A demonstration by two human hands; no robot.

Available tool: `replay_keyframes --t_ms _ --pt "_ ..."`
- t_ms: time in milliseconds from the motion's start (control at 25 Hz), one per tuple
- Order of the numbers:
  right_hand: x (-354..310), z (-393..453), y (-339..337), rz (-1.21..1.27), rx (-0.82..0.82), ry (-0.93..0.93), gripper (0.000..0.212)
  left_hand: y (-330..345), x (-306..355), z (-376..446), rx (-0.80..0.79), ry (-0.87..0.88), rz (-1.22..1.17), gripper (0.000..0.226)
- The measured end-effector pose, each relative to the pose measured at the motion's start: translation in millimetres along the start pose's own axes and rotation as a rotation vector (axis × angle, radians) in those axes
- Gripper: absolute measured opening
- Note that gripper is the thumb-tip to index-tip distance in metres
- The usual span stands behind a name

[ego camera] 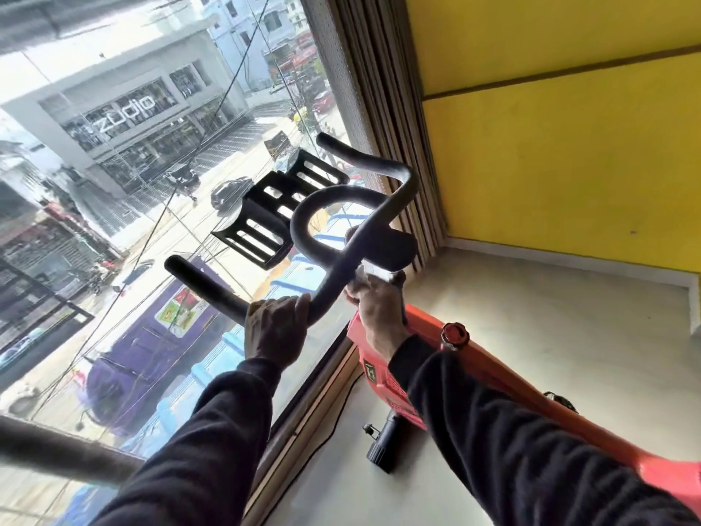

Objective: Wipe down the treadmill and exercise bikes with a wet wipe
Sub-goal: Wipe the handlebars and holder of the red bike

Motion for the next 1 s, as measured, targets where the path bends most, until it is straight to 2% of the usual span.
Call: replay_keyframes --t_ms 120,160,280,320,400,480,520,560,640,680,760,840,920,1000 --pt "-6 17 -8 0.106 0.187 0.117 0.019 5 -3 -4 -0.024 -0.049 -0.009 0.048" --pt "-5 7 -2 0.047 0.188 0.122 0.018 7 -4 -4 -0.025 -0.052 -0.007 0.046" --pt "12 -35 29 -0.059 -0.156 0.106 0.019 8 -6 -3 0.021 -0.033 0.004 0.05" --pt "16 -32 28 -0.063 -0.164 0.127 0.02 9 -7 -2 0.034 -0.035 0.005 0.051" --pt "11 -5 11 0.04 0.08 0.168 0.018 14 -9 -1 0.03 -0.043 0.002 0.052" --pt "12 5 5 0.068 0.232 0.194 0.02 17 -10 -3 0.019 -0.038 0.018 0.053" --pt "14 -5 12 0.039 0.185 0.195 0.02 18 -10 -3 0.013 -0.032 0.021 0.054" --pt "21 -19 22 0.022 0.066 0.197 0.019 18 -11 -3 0.008 -0.027 0.023 0.055" --pt "28 -49 43 0.008 -0.244 0.222 0.014 18 -10 -3 0.012 -0.001 0.024 0.055" --pt "23 -54 43 -0.004 -0.268 0.213 0.016 18 -10 -4 0.023 0.019 0.007 0.054" --pt "16 -32 24 0.032 -0.056 0.201 0.025 16 -9 -10 0.066 0.082 -0.063 0.048" --pt "9 -24 20 -0.028 0.057 0.197 0.022 12 -9 -25 0.147 0.191 -0.108 0.037" --pt "24 -35 26 -0.031 0.043 0.22 0.024 9 -13 -36 0.201 0.293 -0.112 0.033" --pt "37 -59 48 0.115 -0.05 0.264 0.022 6 -34 -38 0.206 0.273 -0.106 0.035"
Point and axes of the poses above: each hand's wrist, its own z-axis towards the middle knuckle, its own y-axis out of the palm, x = y × z, the point moved 9 cm from there along z, towards the middle knuckle, and after that the axes turned 5 degrees about -x, right-handed, at the moved point
